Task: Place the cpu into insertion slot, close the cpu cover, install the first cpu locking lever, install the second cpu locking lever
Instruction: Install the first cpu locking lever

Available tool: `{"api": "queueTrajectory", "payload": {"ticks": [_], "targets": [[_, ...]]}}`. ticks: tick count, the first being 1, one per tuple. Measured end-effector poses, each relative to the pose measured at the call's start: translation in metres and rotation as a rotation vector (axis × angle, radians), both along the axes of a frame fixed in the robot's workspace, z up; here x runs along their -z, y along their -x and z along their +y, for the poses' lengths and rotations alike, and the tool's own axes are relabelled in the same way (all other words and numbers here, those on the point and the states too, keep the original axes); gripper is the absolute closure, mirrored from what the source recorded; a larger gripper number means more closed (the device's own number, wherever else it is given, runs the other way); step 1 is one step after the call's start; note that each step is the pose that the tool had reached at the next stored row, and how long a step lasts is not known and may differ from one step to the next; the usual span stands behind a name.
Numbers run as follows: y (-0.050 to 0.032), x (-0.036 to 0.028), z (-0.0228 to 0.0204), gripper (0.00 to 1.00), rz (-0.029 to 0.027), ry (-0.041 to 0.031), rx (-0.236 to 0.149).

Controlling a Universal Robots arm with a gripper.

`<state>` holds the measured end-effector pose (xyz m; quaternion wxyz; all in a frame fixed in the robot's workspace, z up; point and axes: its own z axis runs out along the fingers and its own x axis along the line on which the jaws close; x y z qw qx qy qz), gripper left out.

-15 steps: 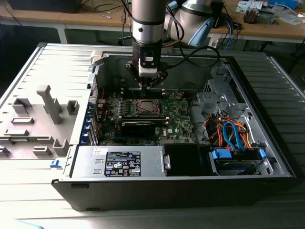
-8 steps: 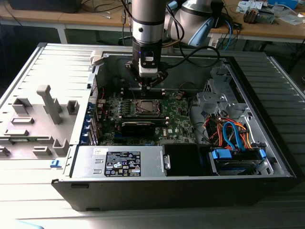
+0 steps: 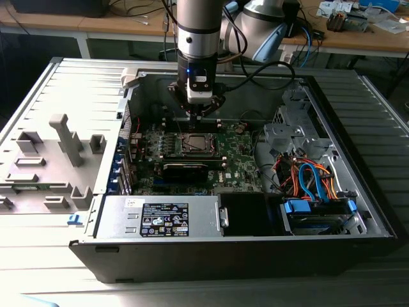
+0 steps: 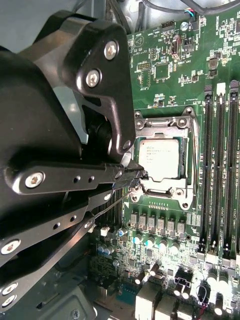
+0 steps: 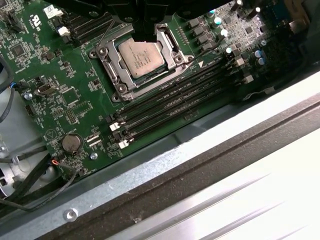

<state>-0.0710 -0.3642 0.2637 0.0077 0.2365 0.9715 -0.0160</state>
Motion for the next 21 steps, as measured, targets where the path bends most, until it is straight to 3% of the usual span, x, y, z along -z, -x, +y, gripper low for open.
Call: {"api": "queueTrajectory", "payload": {"ticks": [21], "targets": [[0.0000,0.0000,0.0000,0.89,-0.0001,0.0000,-0.034]]}}
